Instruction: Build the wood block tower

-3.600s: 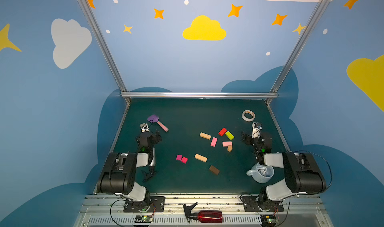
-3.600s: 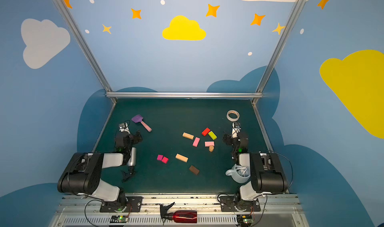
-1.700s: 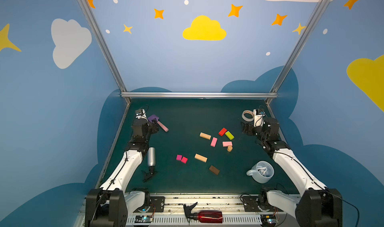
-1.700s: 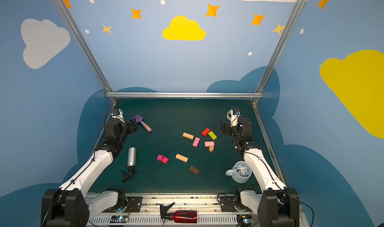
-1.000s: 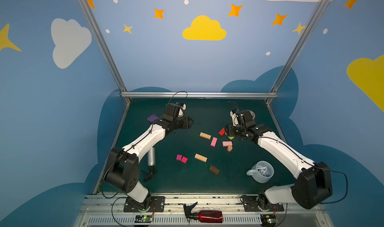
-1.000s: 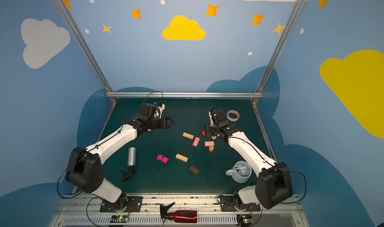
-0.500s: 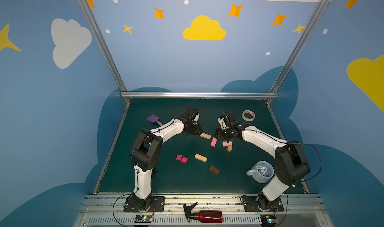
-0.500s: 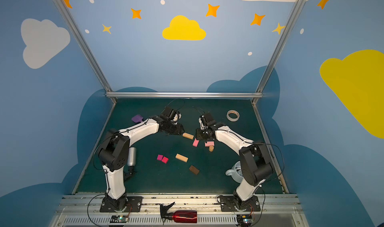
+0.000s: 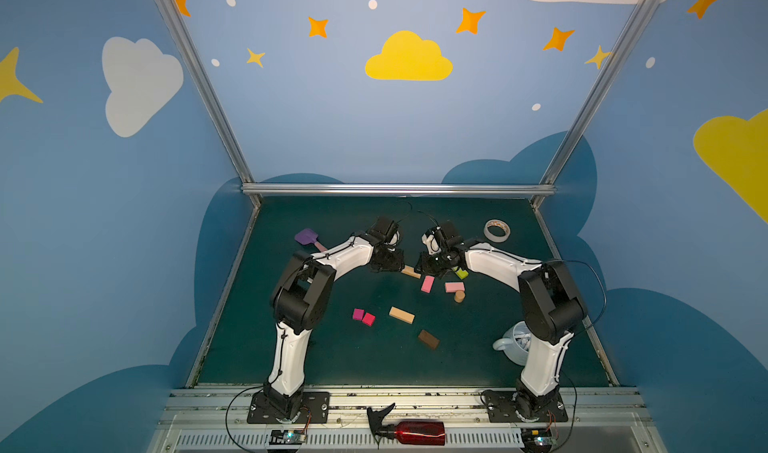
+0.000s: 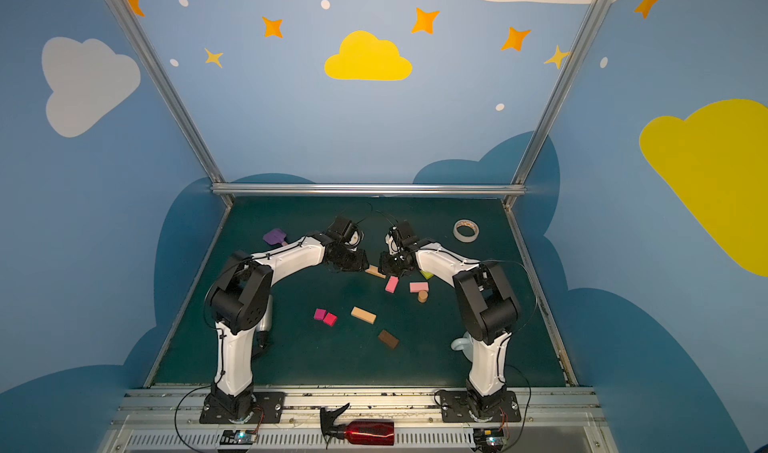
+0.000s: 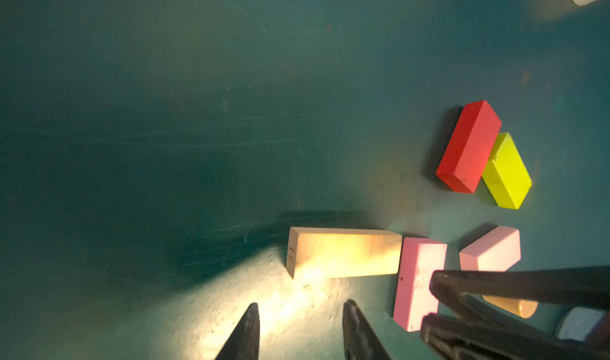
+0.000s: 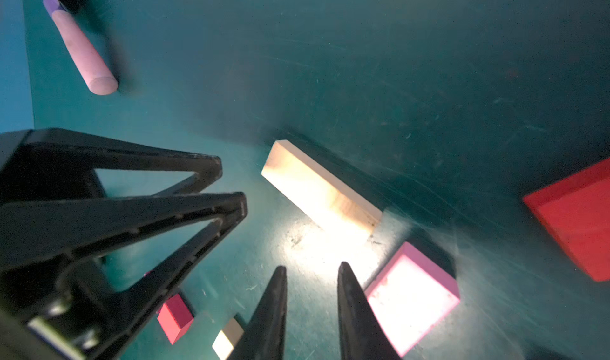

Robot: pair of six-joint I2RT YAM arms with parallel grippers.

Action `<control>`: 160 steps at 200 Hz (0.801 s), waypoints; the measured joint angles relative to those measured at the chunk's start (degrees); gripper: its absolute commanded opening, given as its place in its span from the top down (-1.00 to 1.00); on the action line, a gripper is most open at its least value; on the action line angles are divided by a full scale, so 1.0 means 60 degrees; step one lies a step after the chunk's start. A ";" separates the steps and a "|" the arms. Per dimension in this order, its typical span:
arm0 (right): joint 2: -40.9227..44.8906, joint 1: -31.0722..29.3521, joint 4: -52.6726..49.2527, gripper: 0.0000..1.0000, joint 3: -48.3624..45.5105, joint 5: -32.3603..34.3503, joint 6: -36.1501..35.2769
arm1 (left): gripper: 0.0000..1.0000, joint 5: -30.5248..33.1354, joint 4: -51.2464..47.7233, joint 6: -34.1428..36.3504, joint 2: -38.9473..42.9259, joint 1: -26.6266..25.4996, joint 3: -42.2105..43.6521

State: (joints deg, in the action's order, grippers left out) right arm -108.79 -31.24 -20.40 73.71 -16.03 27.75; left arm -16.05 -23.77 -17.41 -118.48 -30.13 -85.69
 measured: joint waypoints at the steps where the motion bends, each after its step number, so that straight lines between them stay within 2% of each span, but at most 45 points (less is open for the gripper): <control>1: 0.0000 0.0000 0.0000 0.47 0.0000 0.0000 0.0004 | 0.19 0.0000 0.0000 0.0004 -0.0004 0.0000 0.0000; 160: -0.0466 0.0000 0.0015 0.46 0.0000 -0.0211 0.0393 | 0.25 0.0018 -0.0004 -0.0076 -0.0499 0.0000 -0.0623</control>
State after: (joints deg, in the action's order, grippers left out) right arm -111.59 -31.24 -20.32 73.71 -17.30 30.11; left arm -15.94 -23.79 -17.87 -121.47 -30.13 -89.43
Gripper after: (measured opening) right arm 0.272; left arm 0.373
